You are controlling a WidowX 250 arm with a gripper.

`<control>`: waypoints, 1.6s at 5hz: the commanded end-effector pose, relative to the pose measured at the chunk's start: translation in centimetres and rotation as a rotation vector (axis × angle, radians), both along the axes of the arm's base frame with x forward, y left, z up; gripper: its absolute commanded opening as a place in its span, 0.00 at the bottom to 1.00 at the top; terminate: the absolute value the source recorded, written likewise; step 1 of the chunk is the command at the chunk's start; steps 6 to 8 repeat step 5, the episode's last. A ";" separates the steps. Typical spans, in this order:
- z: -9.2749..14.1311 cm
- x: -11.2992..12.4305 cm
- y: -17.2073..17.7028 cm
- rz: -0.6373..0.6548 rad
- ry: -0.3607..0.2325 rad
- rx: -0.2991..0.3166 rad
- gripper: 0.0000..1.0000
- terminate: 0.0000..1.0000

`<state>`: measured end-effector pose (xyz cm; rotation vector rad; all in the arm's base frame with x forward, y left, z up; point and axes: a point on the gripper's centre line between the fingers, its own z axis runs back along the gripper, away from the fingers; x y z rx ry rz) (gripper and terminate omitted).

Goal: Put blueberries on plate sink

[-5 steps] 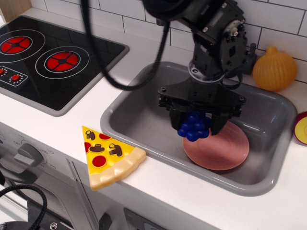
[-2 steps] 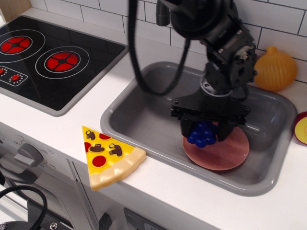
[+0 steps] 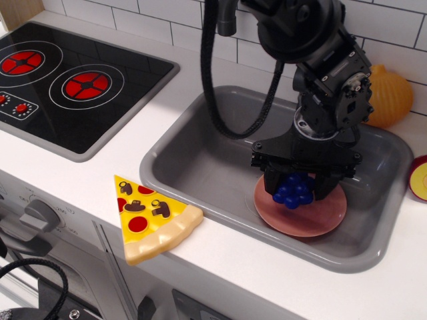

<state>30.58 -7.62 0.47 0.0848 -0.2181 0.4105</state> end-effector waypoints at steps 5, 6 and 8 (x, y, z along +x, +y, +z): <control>7.9 -0.3 1.6 -0.014 -0.054 -0.071 1.00 1.00; 7.9 -0.3 1.6 -0.014 -0.054 -0.071 1.00 1.00; 7.9 -0.3 1.6 -0.014 -0.054 -0.071 1.00 1.00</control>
